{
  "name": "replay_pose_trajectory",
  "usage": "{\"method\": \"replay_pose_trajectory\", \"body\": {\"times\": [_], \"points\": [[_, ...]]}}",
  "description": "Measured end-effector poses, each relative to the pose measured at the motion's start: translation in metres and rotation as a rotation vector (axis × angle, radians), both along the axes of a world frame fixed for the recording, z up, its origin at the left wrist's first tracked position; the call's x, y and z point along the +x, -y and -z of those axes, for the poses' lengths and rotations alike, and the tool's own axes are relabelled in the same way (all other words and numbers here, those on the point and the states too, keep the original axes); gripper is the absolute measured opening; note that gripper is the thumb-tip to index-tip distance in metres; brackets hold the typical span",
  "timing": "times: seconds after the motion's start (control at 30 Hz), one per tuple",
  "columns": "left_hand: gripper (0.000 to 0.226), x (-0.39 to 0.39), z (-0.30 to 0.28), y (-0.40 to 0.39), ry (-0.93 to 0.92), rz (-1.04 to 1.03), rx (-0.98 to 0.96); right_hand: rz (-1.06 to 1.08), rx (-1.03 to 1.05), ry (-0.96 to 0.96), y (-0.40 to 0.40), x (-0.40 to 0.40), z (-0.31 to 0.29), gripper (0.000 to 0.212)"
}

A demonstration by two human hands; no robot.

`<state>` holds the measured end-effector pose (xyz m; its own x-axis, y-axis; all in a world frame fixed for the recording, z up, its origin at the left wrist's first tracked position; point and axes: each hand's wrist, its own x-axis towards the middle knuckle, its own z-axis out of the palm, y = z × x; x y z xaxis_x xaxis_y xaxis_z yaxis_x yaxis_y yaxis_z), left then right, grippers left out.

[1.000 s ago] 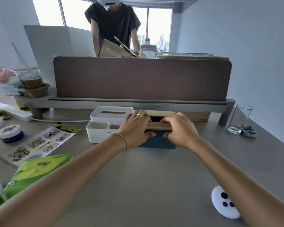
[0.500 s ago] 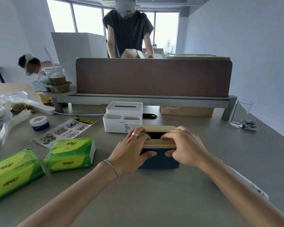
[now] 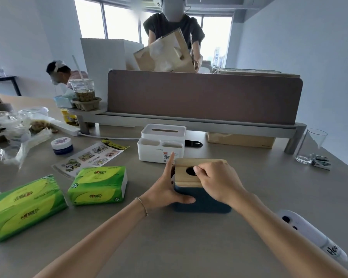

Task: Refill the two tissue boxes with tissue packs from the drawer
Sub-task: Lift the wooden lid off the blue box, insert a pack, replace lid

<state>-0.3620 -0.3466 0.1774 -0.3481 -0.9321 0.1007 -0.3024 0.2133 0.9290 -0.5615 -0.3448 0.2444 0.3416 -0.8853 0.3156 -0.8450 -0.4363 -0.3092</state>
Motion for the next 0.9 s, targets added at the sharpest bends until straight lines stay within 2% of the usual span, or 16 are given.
{"method": "replay_pose_trajectory", "body": {"times": [0.17, 0.63, 0.73, 0.83, 0.9], "points": [[0.136, -0.001, 0.008, 0.01, -0.052, -0.061, 0.001, 0.032, -0.02, -0.164, 0.007, 0.008, 0.002, 0.059], [0.12, -0.001, 0.009, 0.018, 0.032, -0.106, -0.116, 0.097, -0.242, -0.193, 0.006, 0.01, 0.013, 0.059], [0.118, -0.004, 0.009, 0.016, 0.026, -0.128, -0.122, 0.098, -0.236, -0.176, 0.009, 0.009, 0.012, 0.057], [0.123, -0.007, 0.006, 0.014, 0.014, -0.128, -0.074, 0.059, -0.295, -0.085, 0.012, 0.005, 0.01, 0.053], [0.139, -0.006, -0.002, 0.012, 0.059, -0.103, -0.044, 0.04, -0.325, -0.014, 0.012, 0.002, 0.002, 0.053]]}}
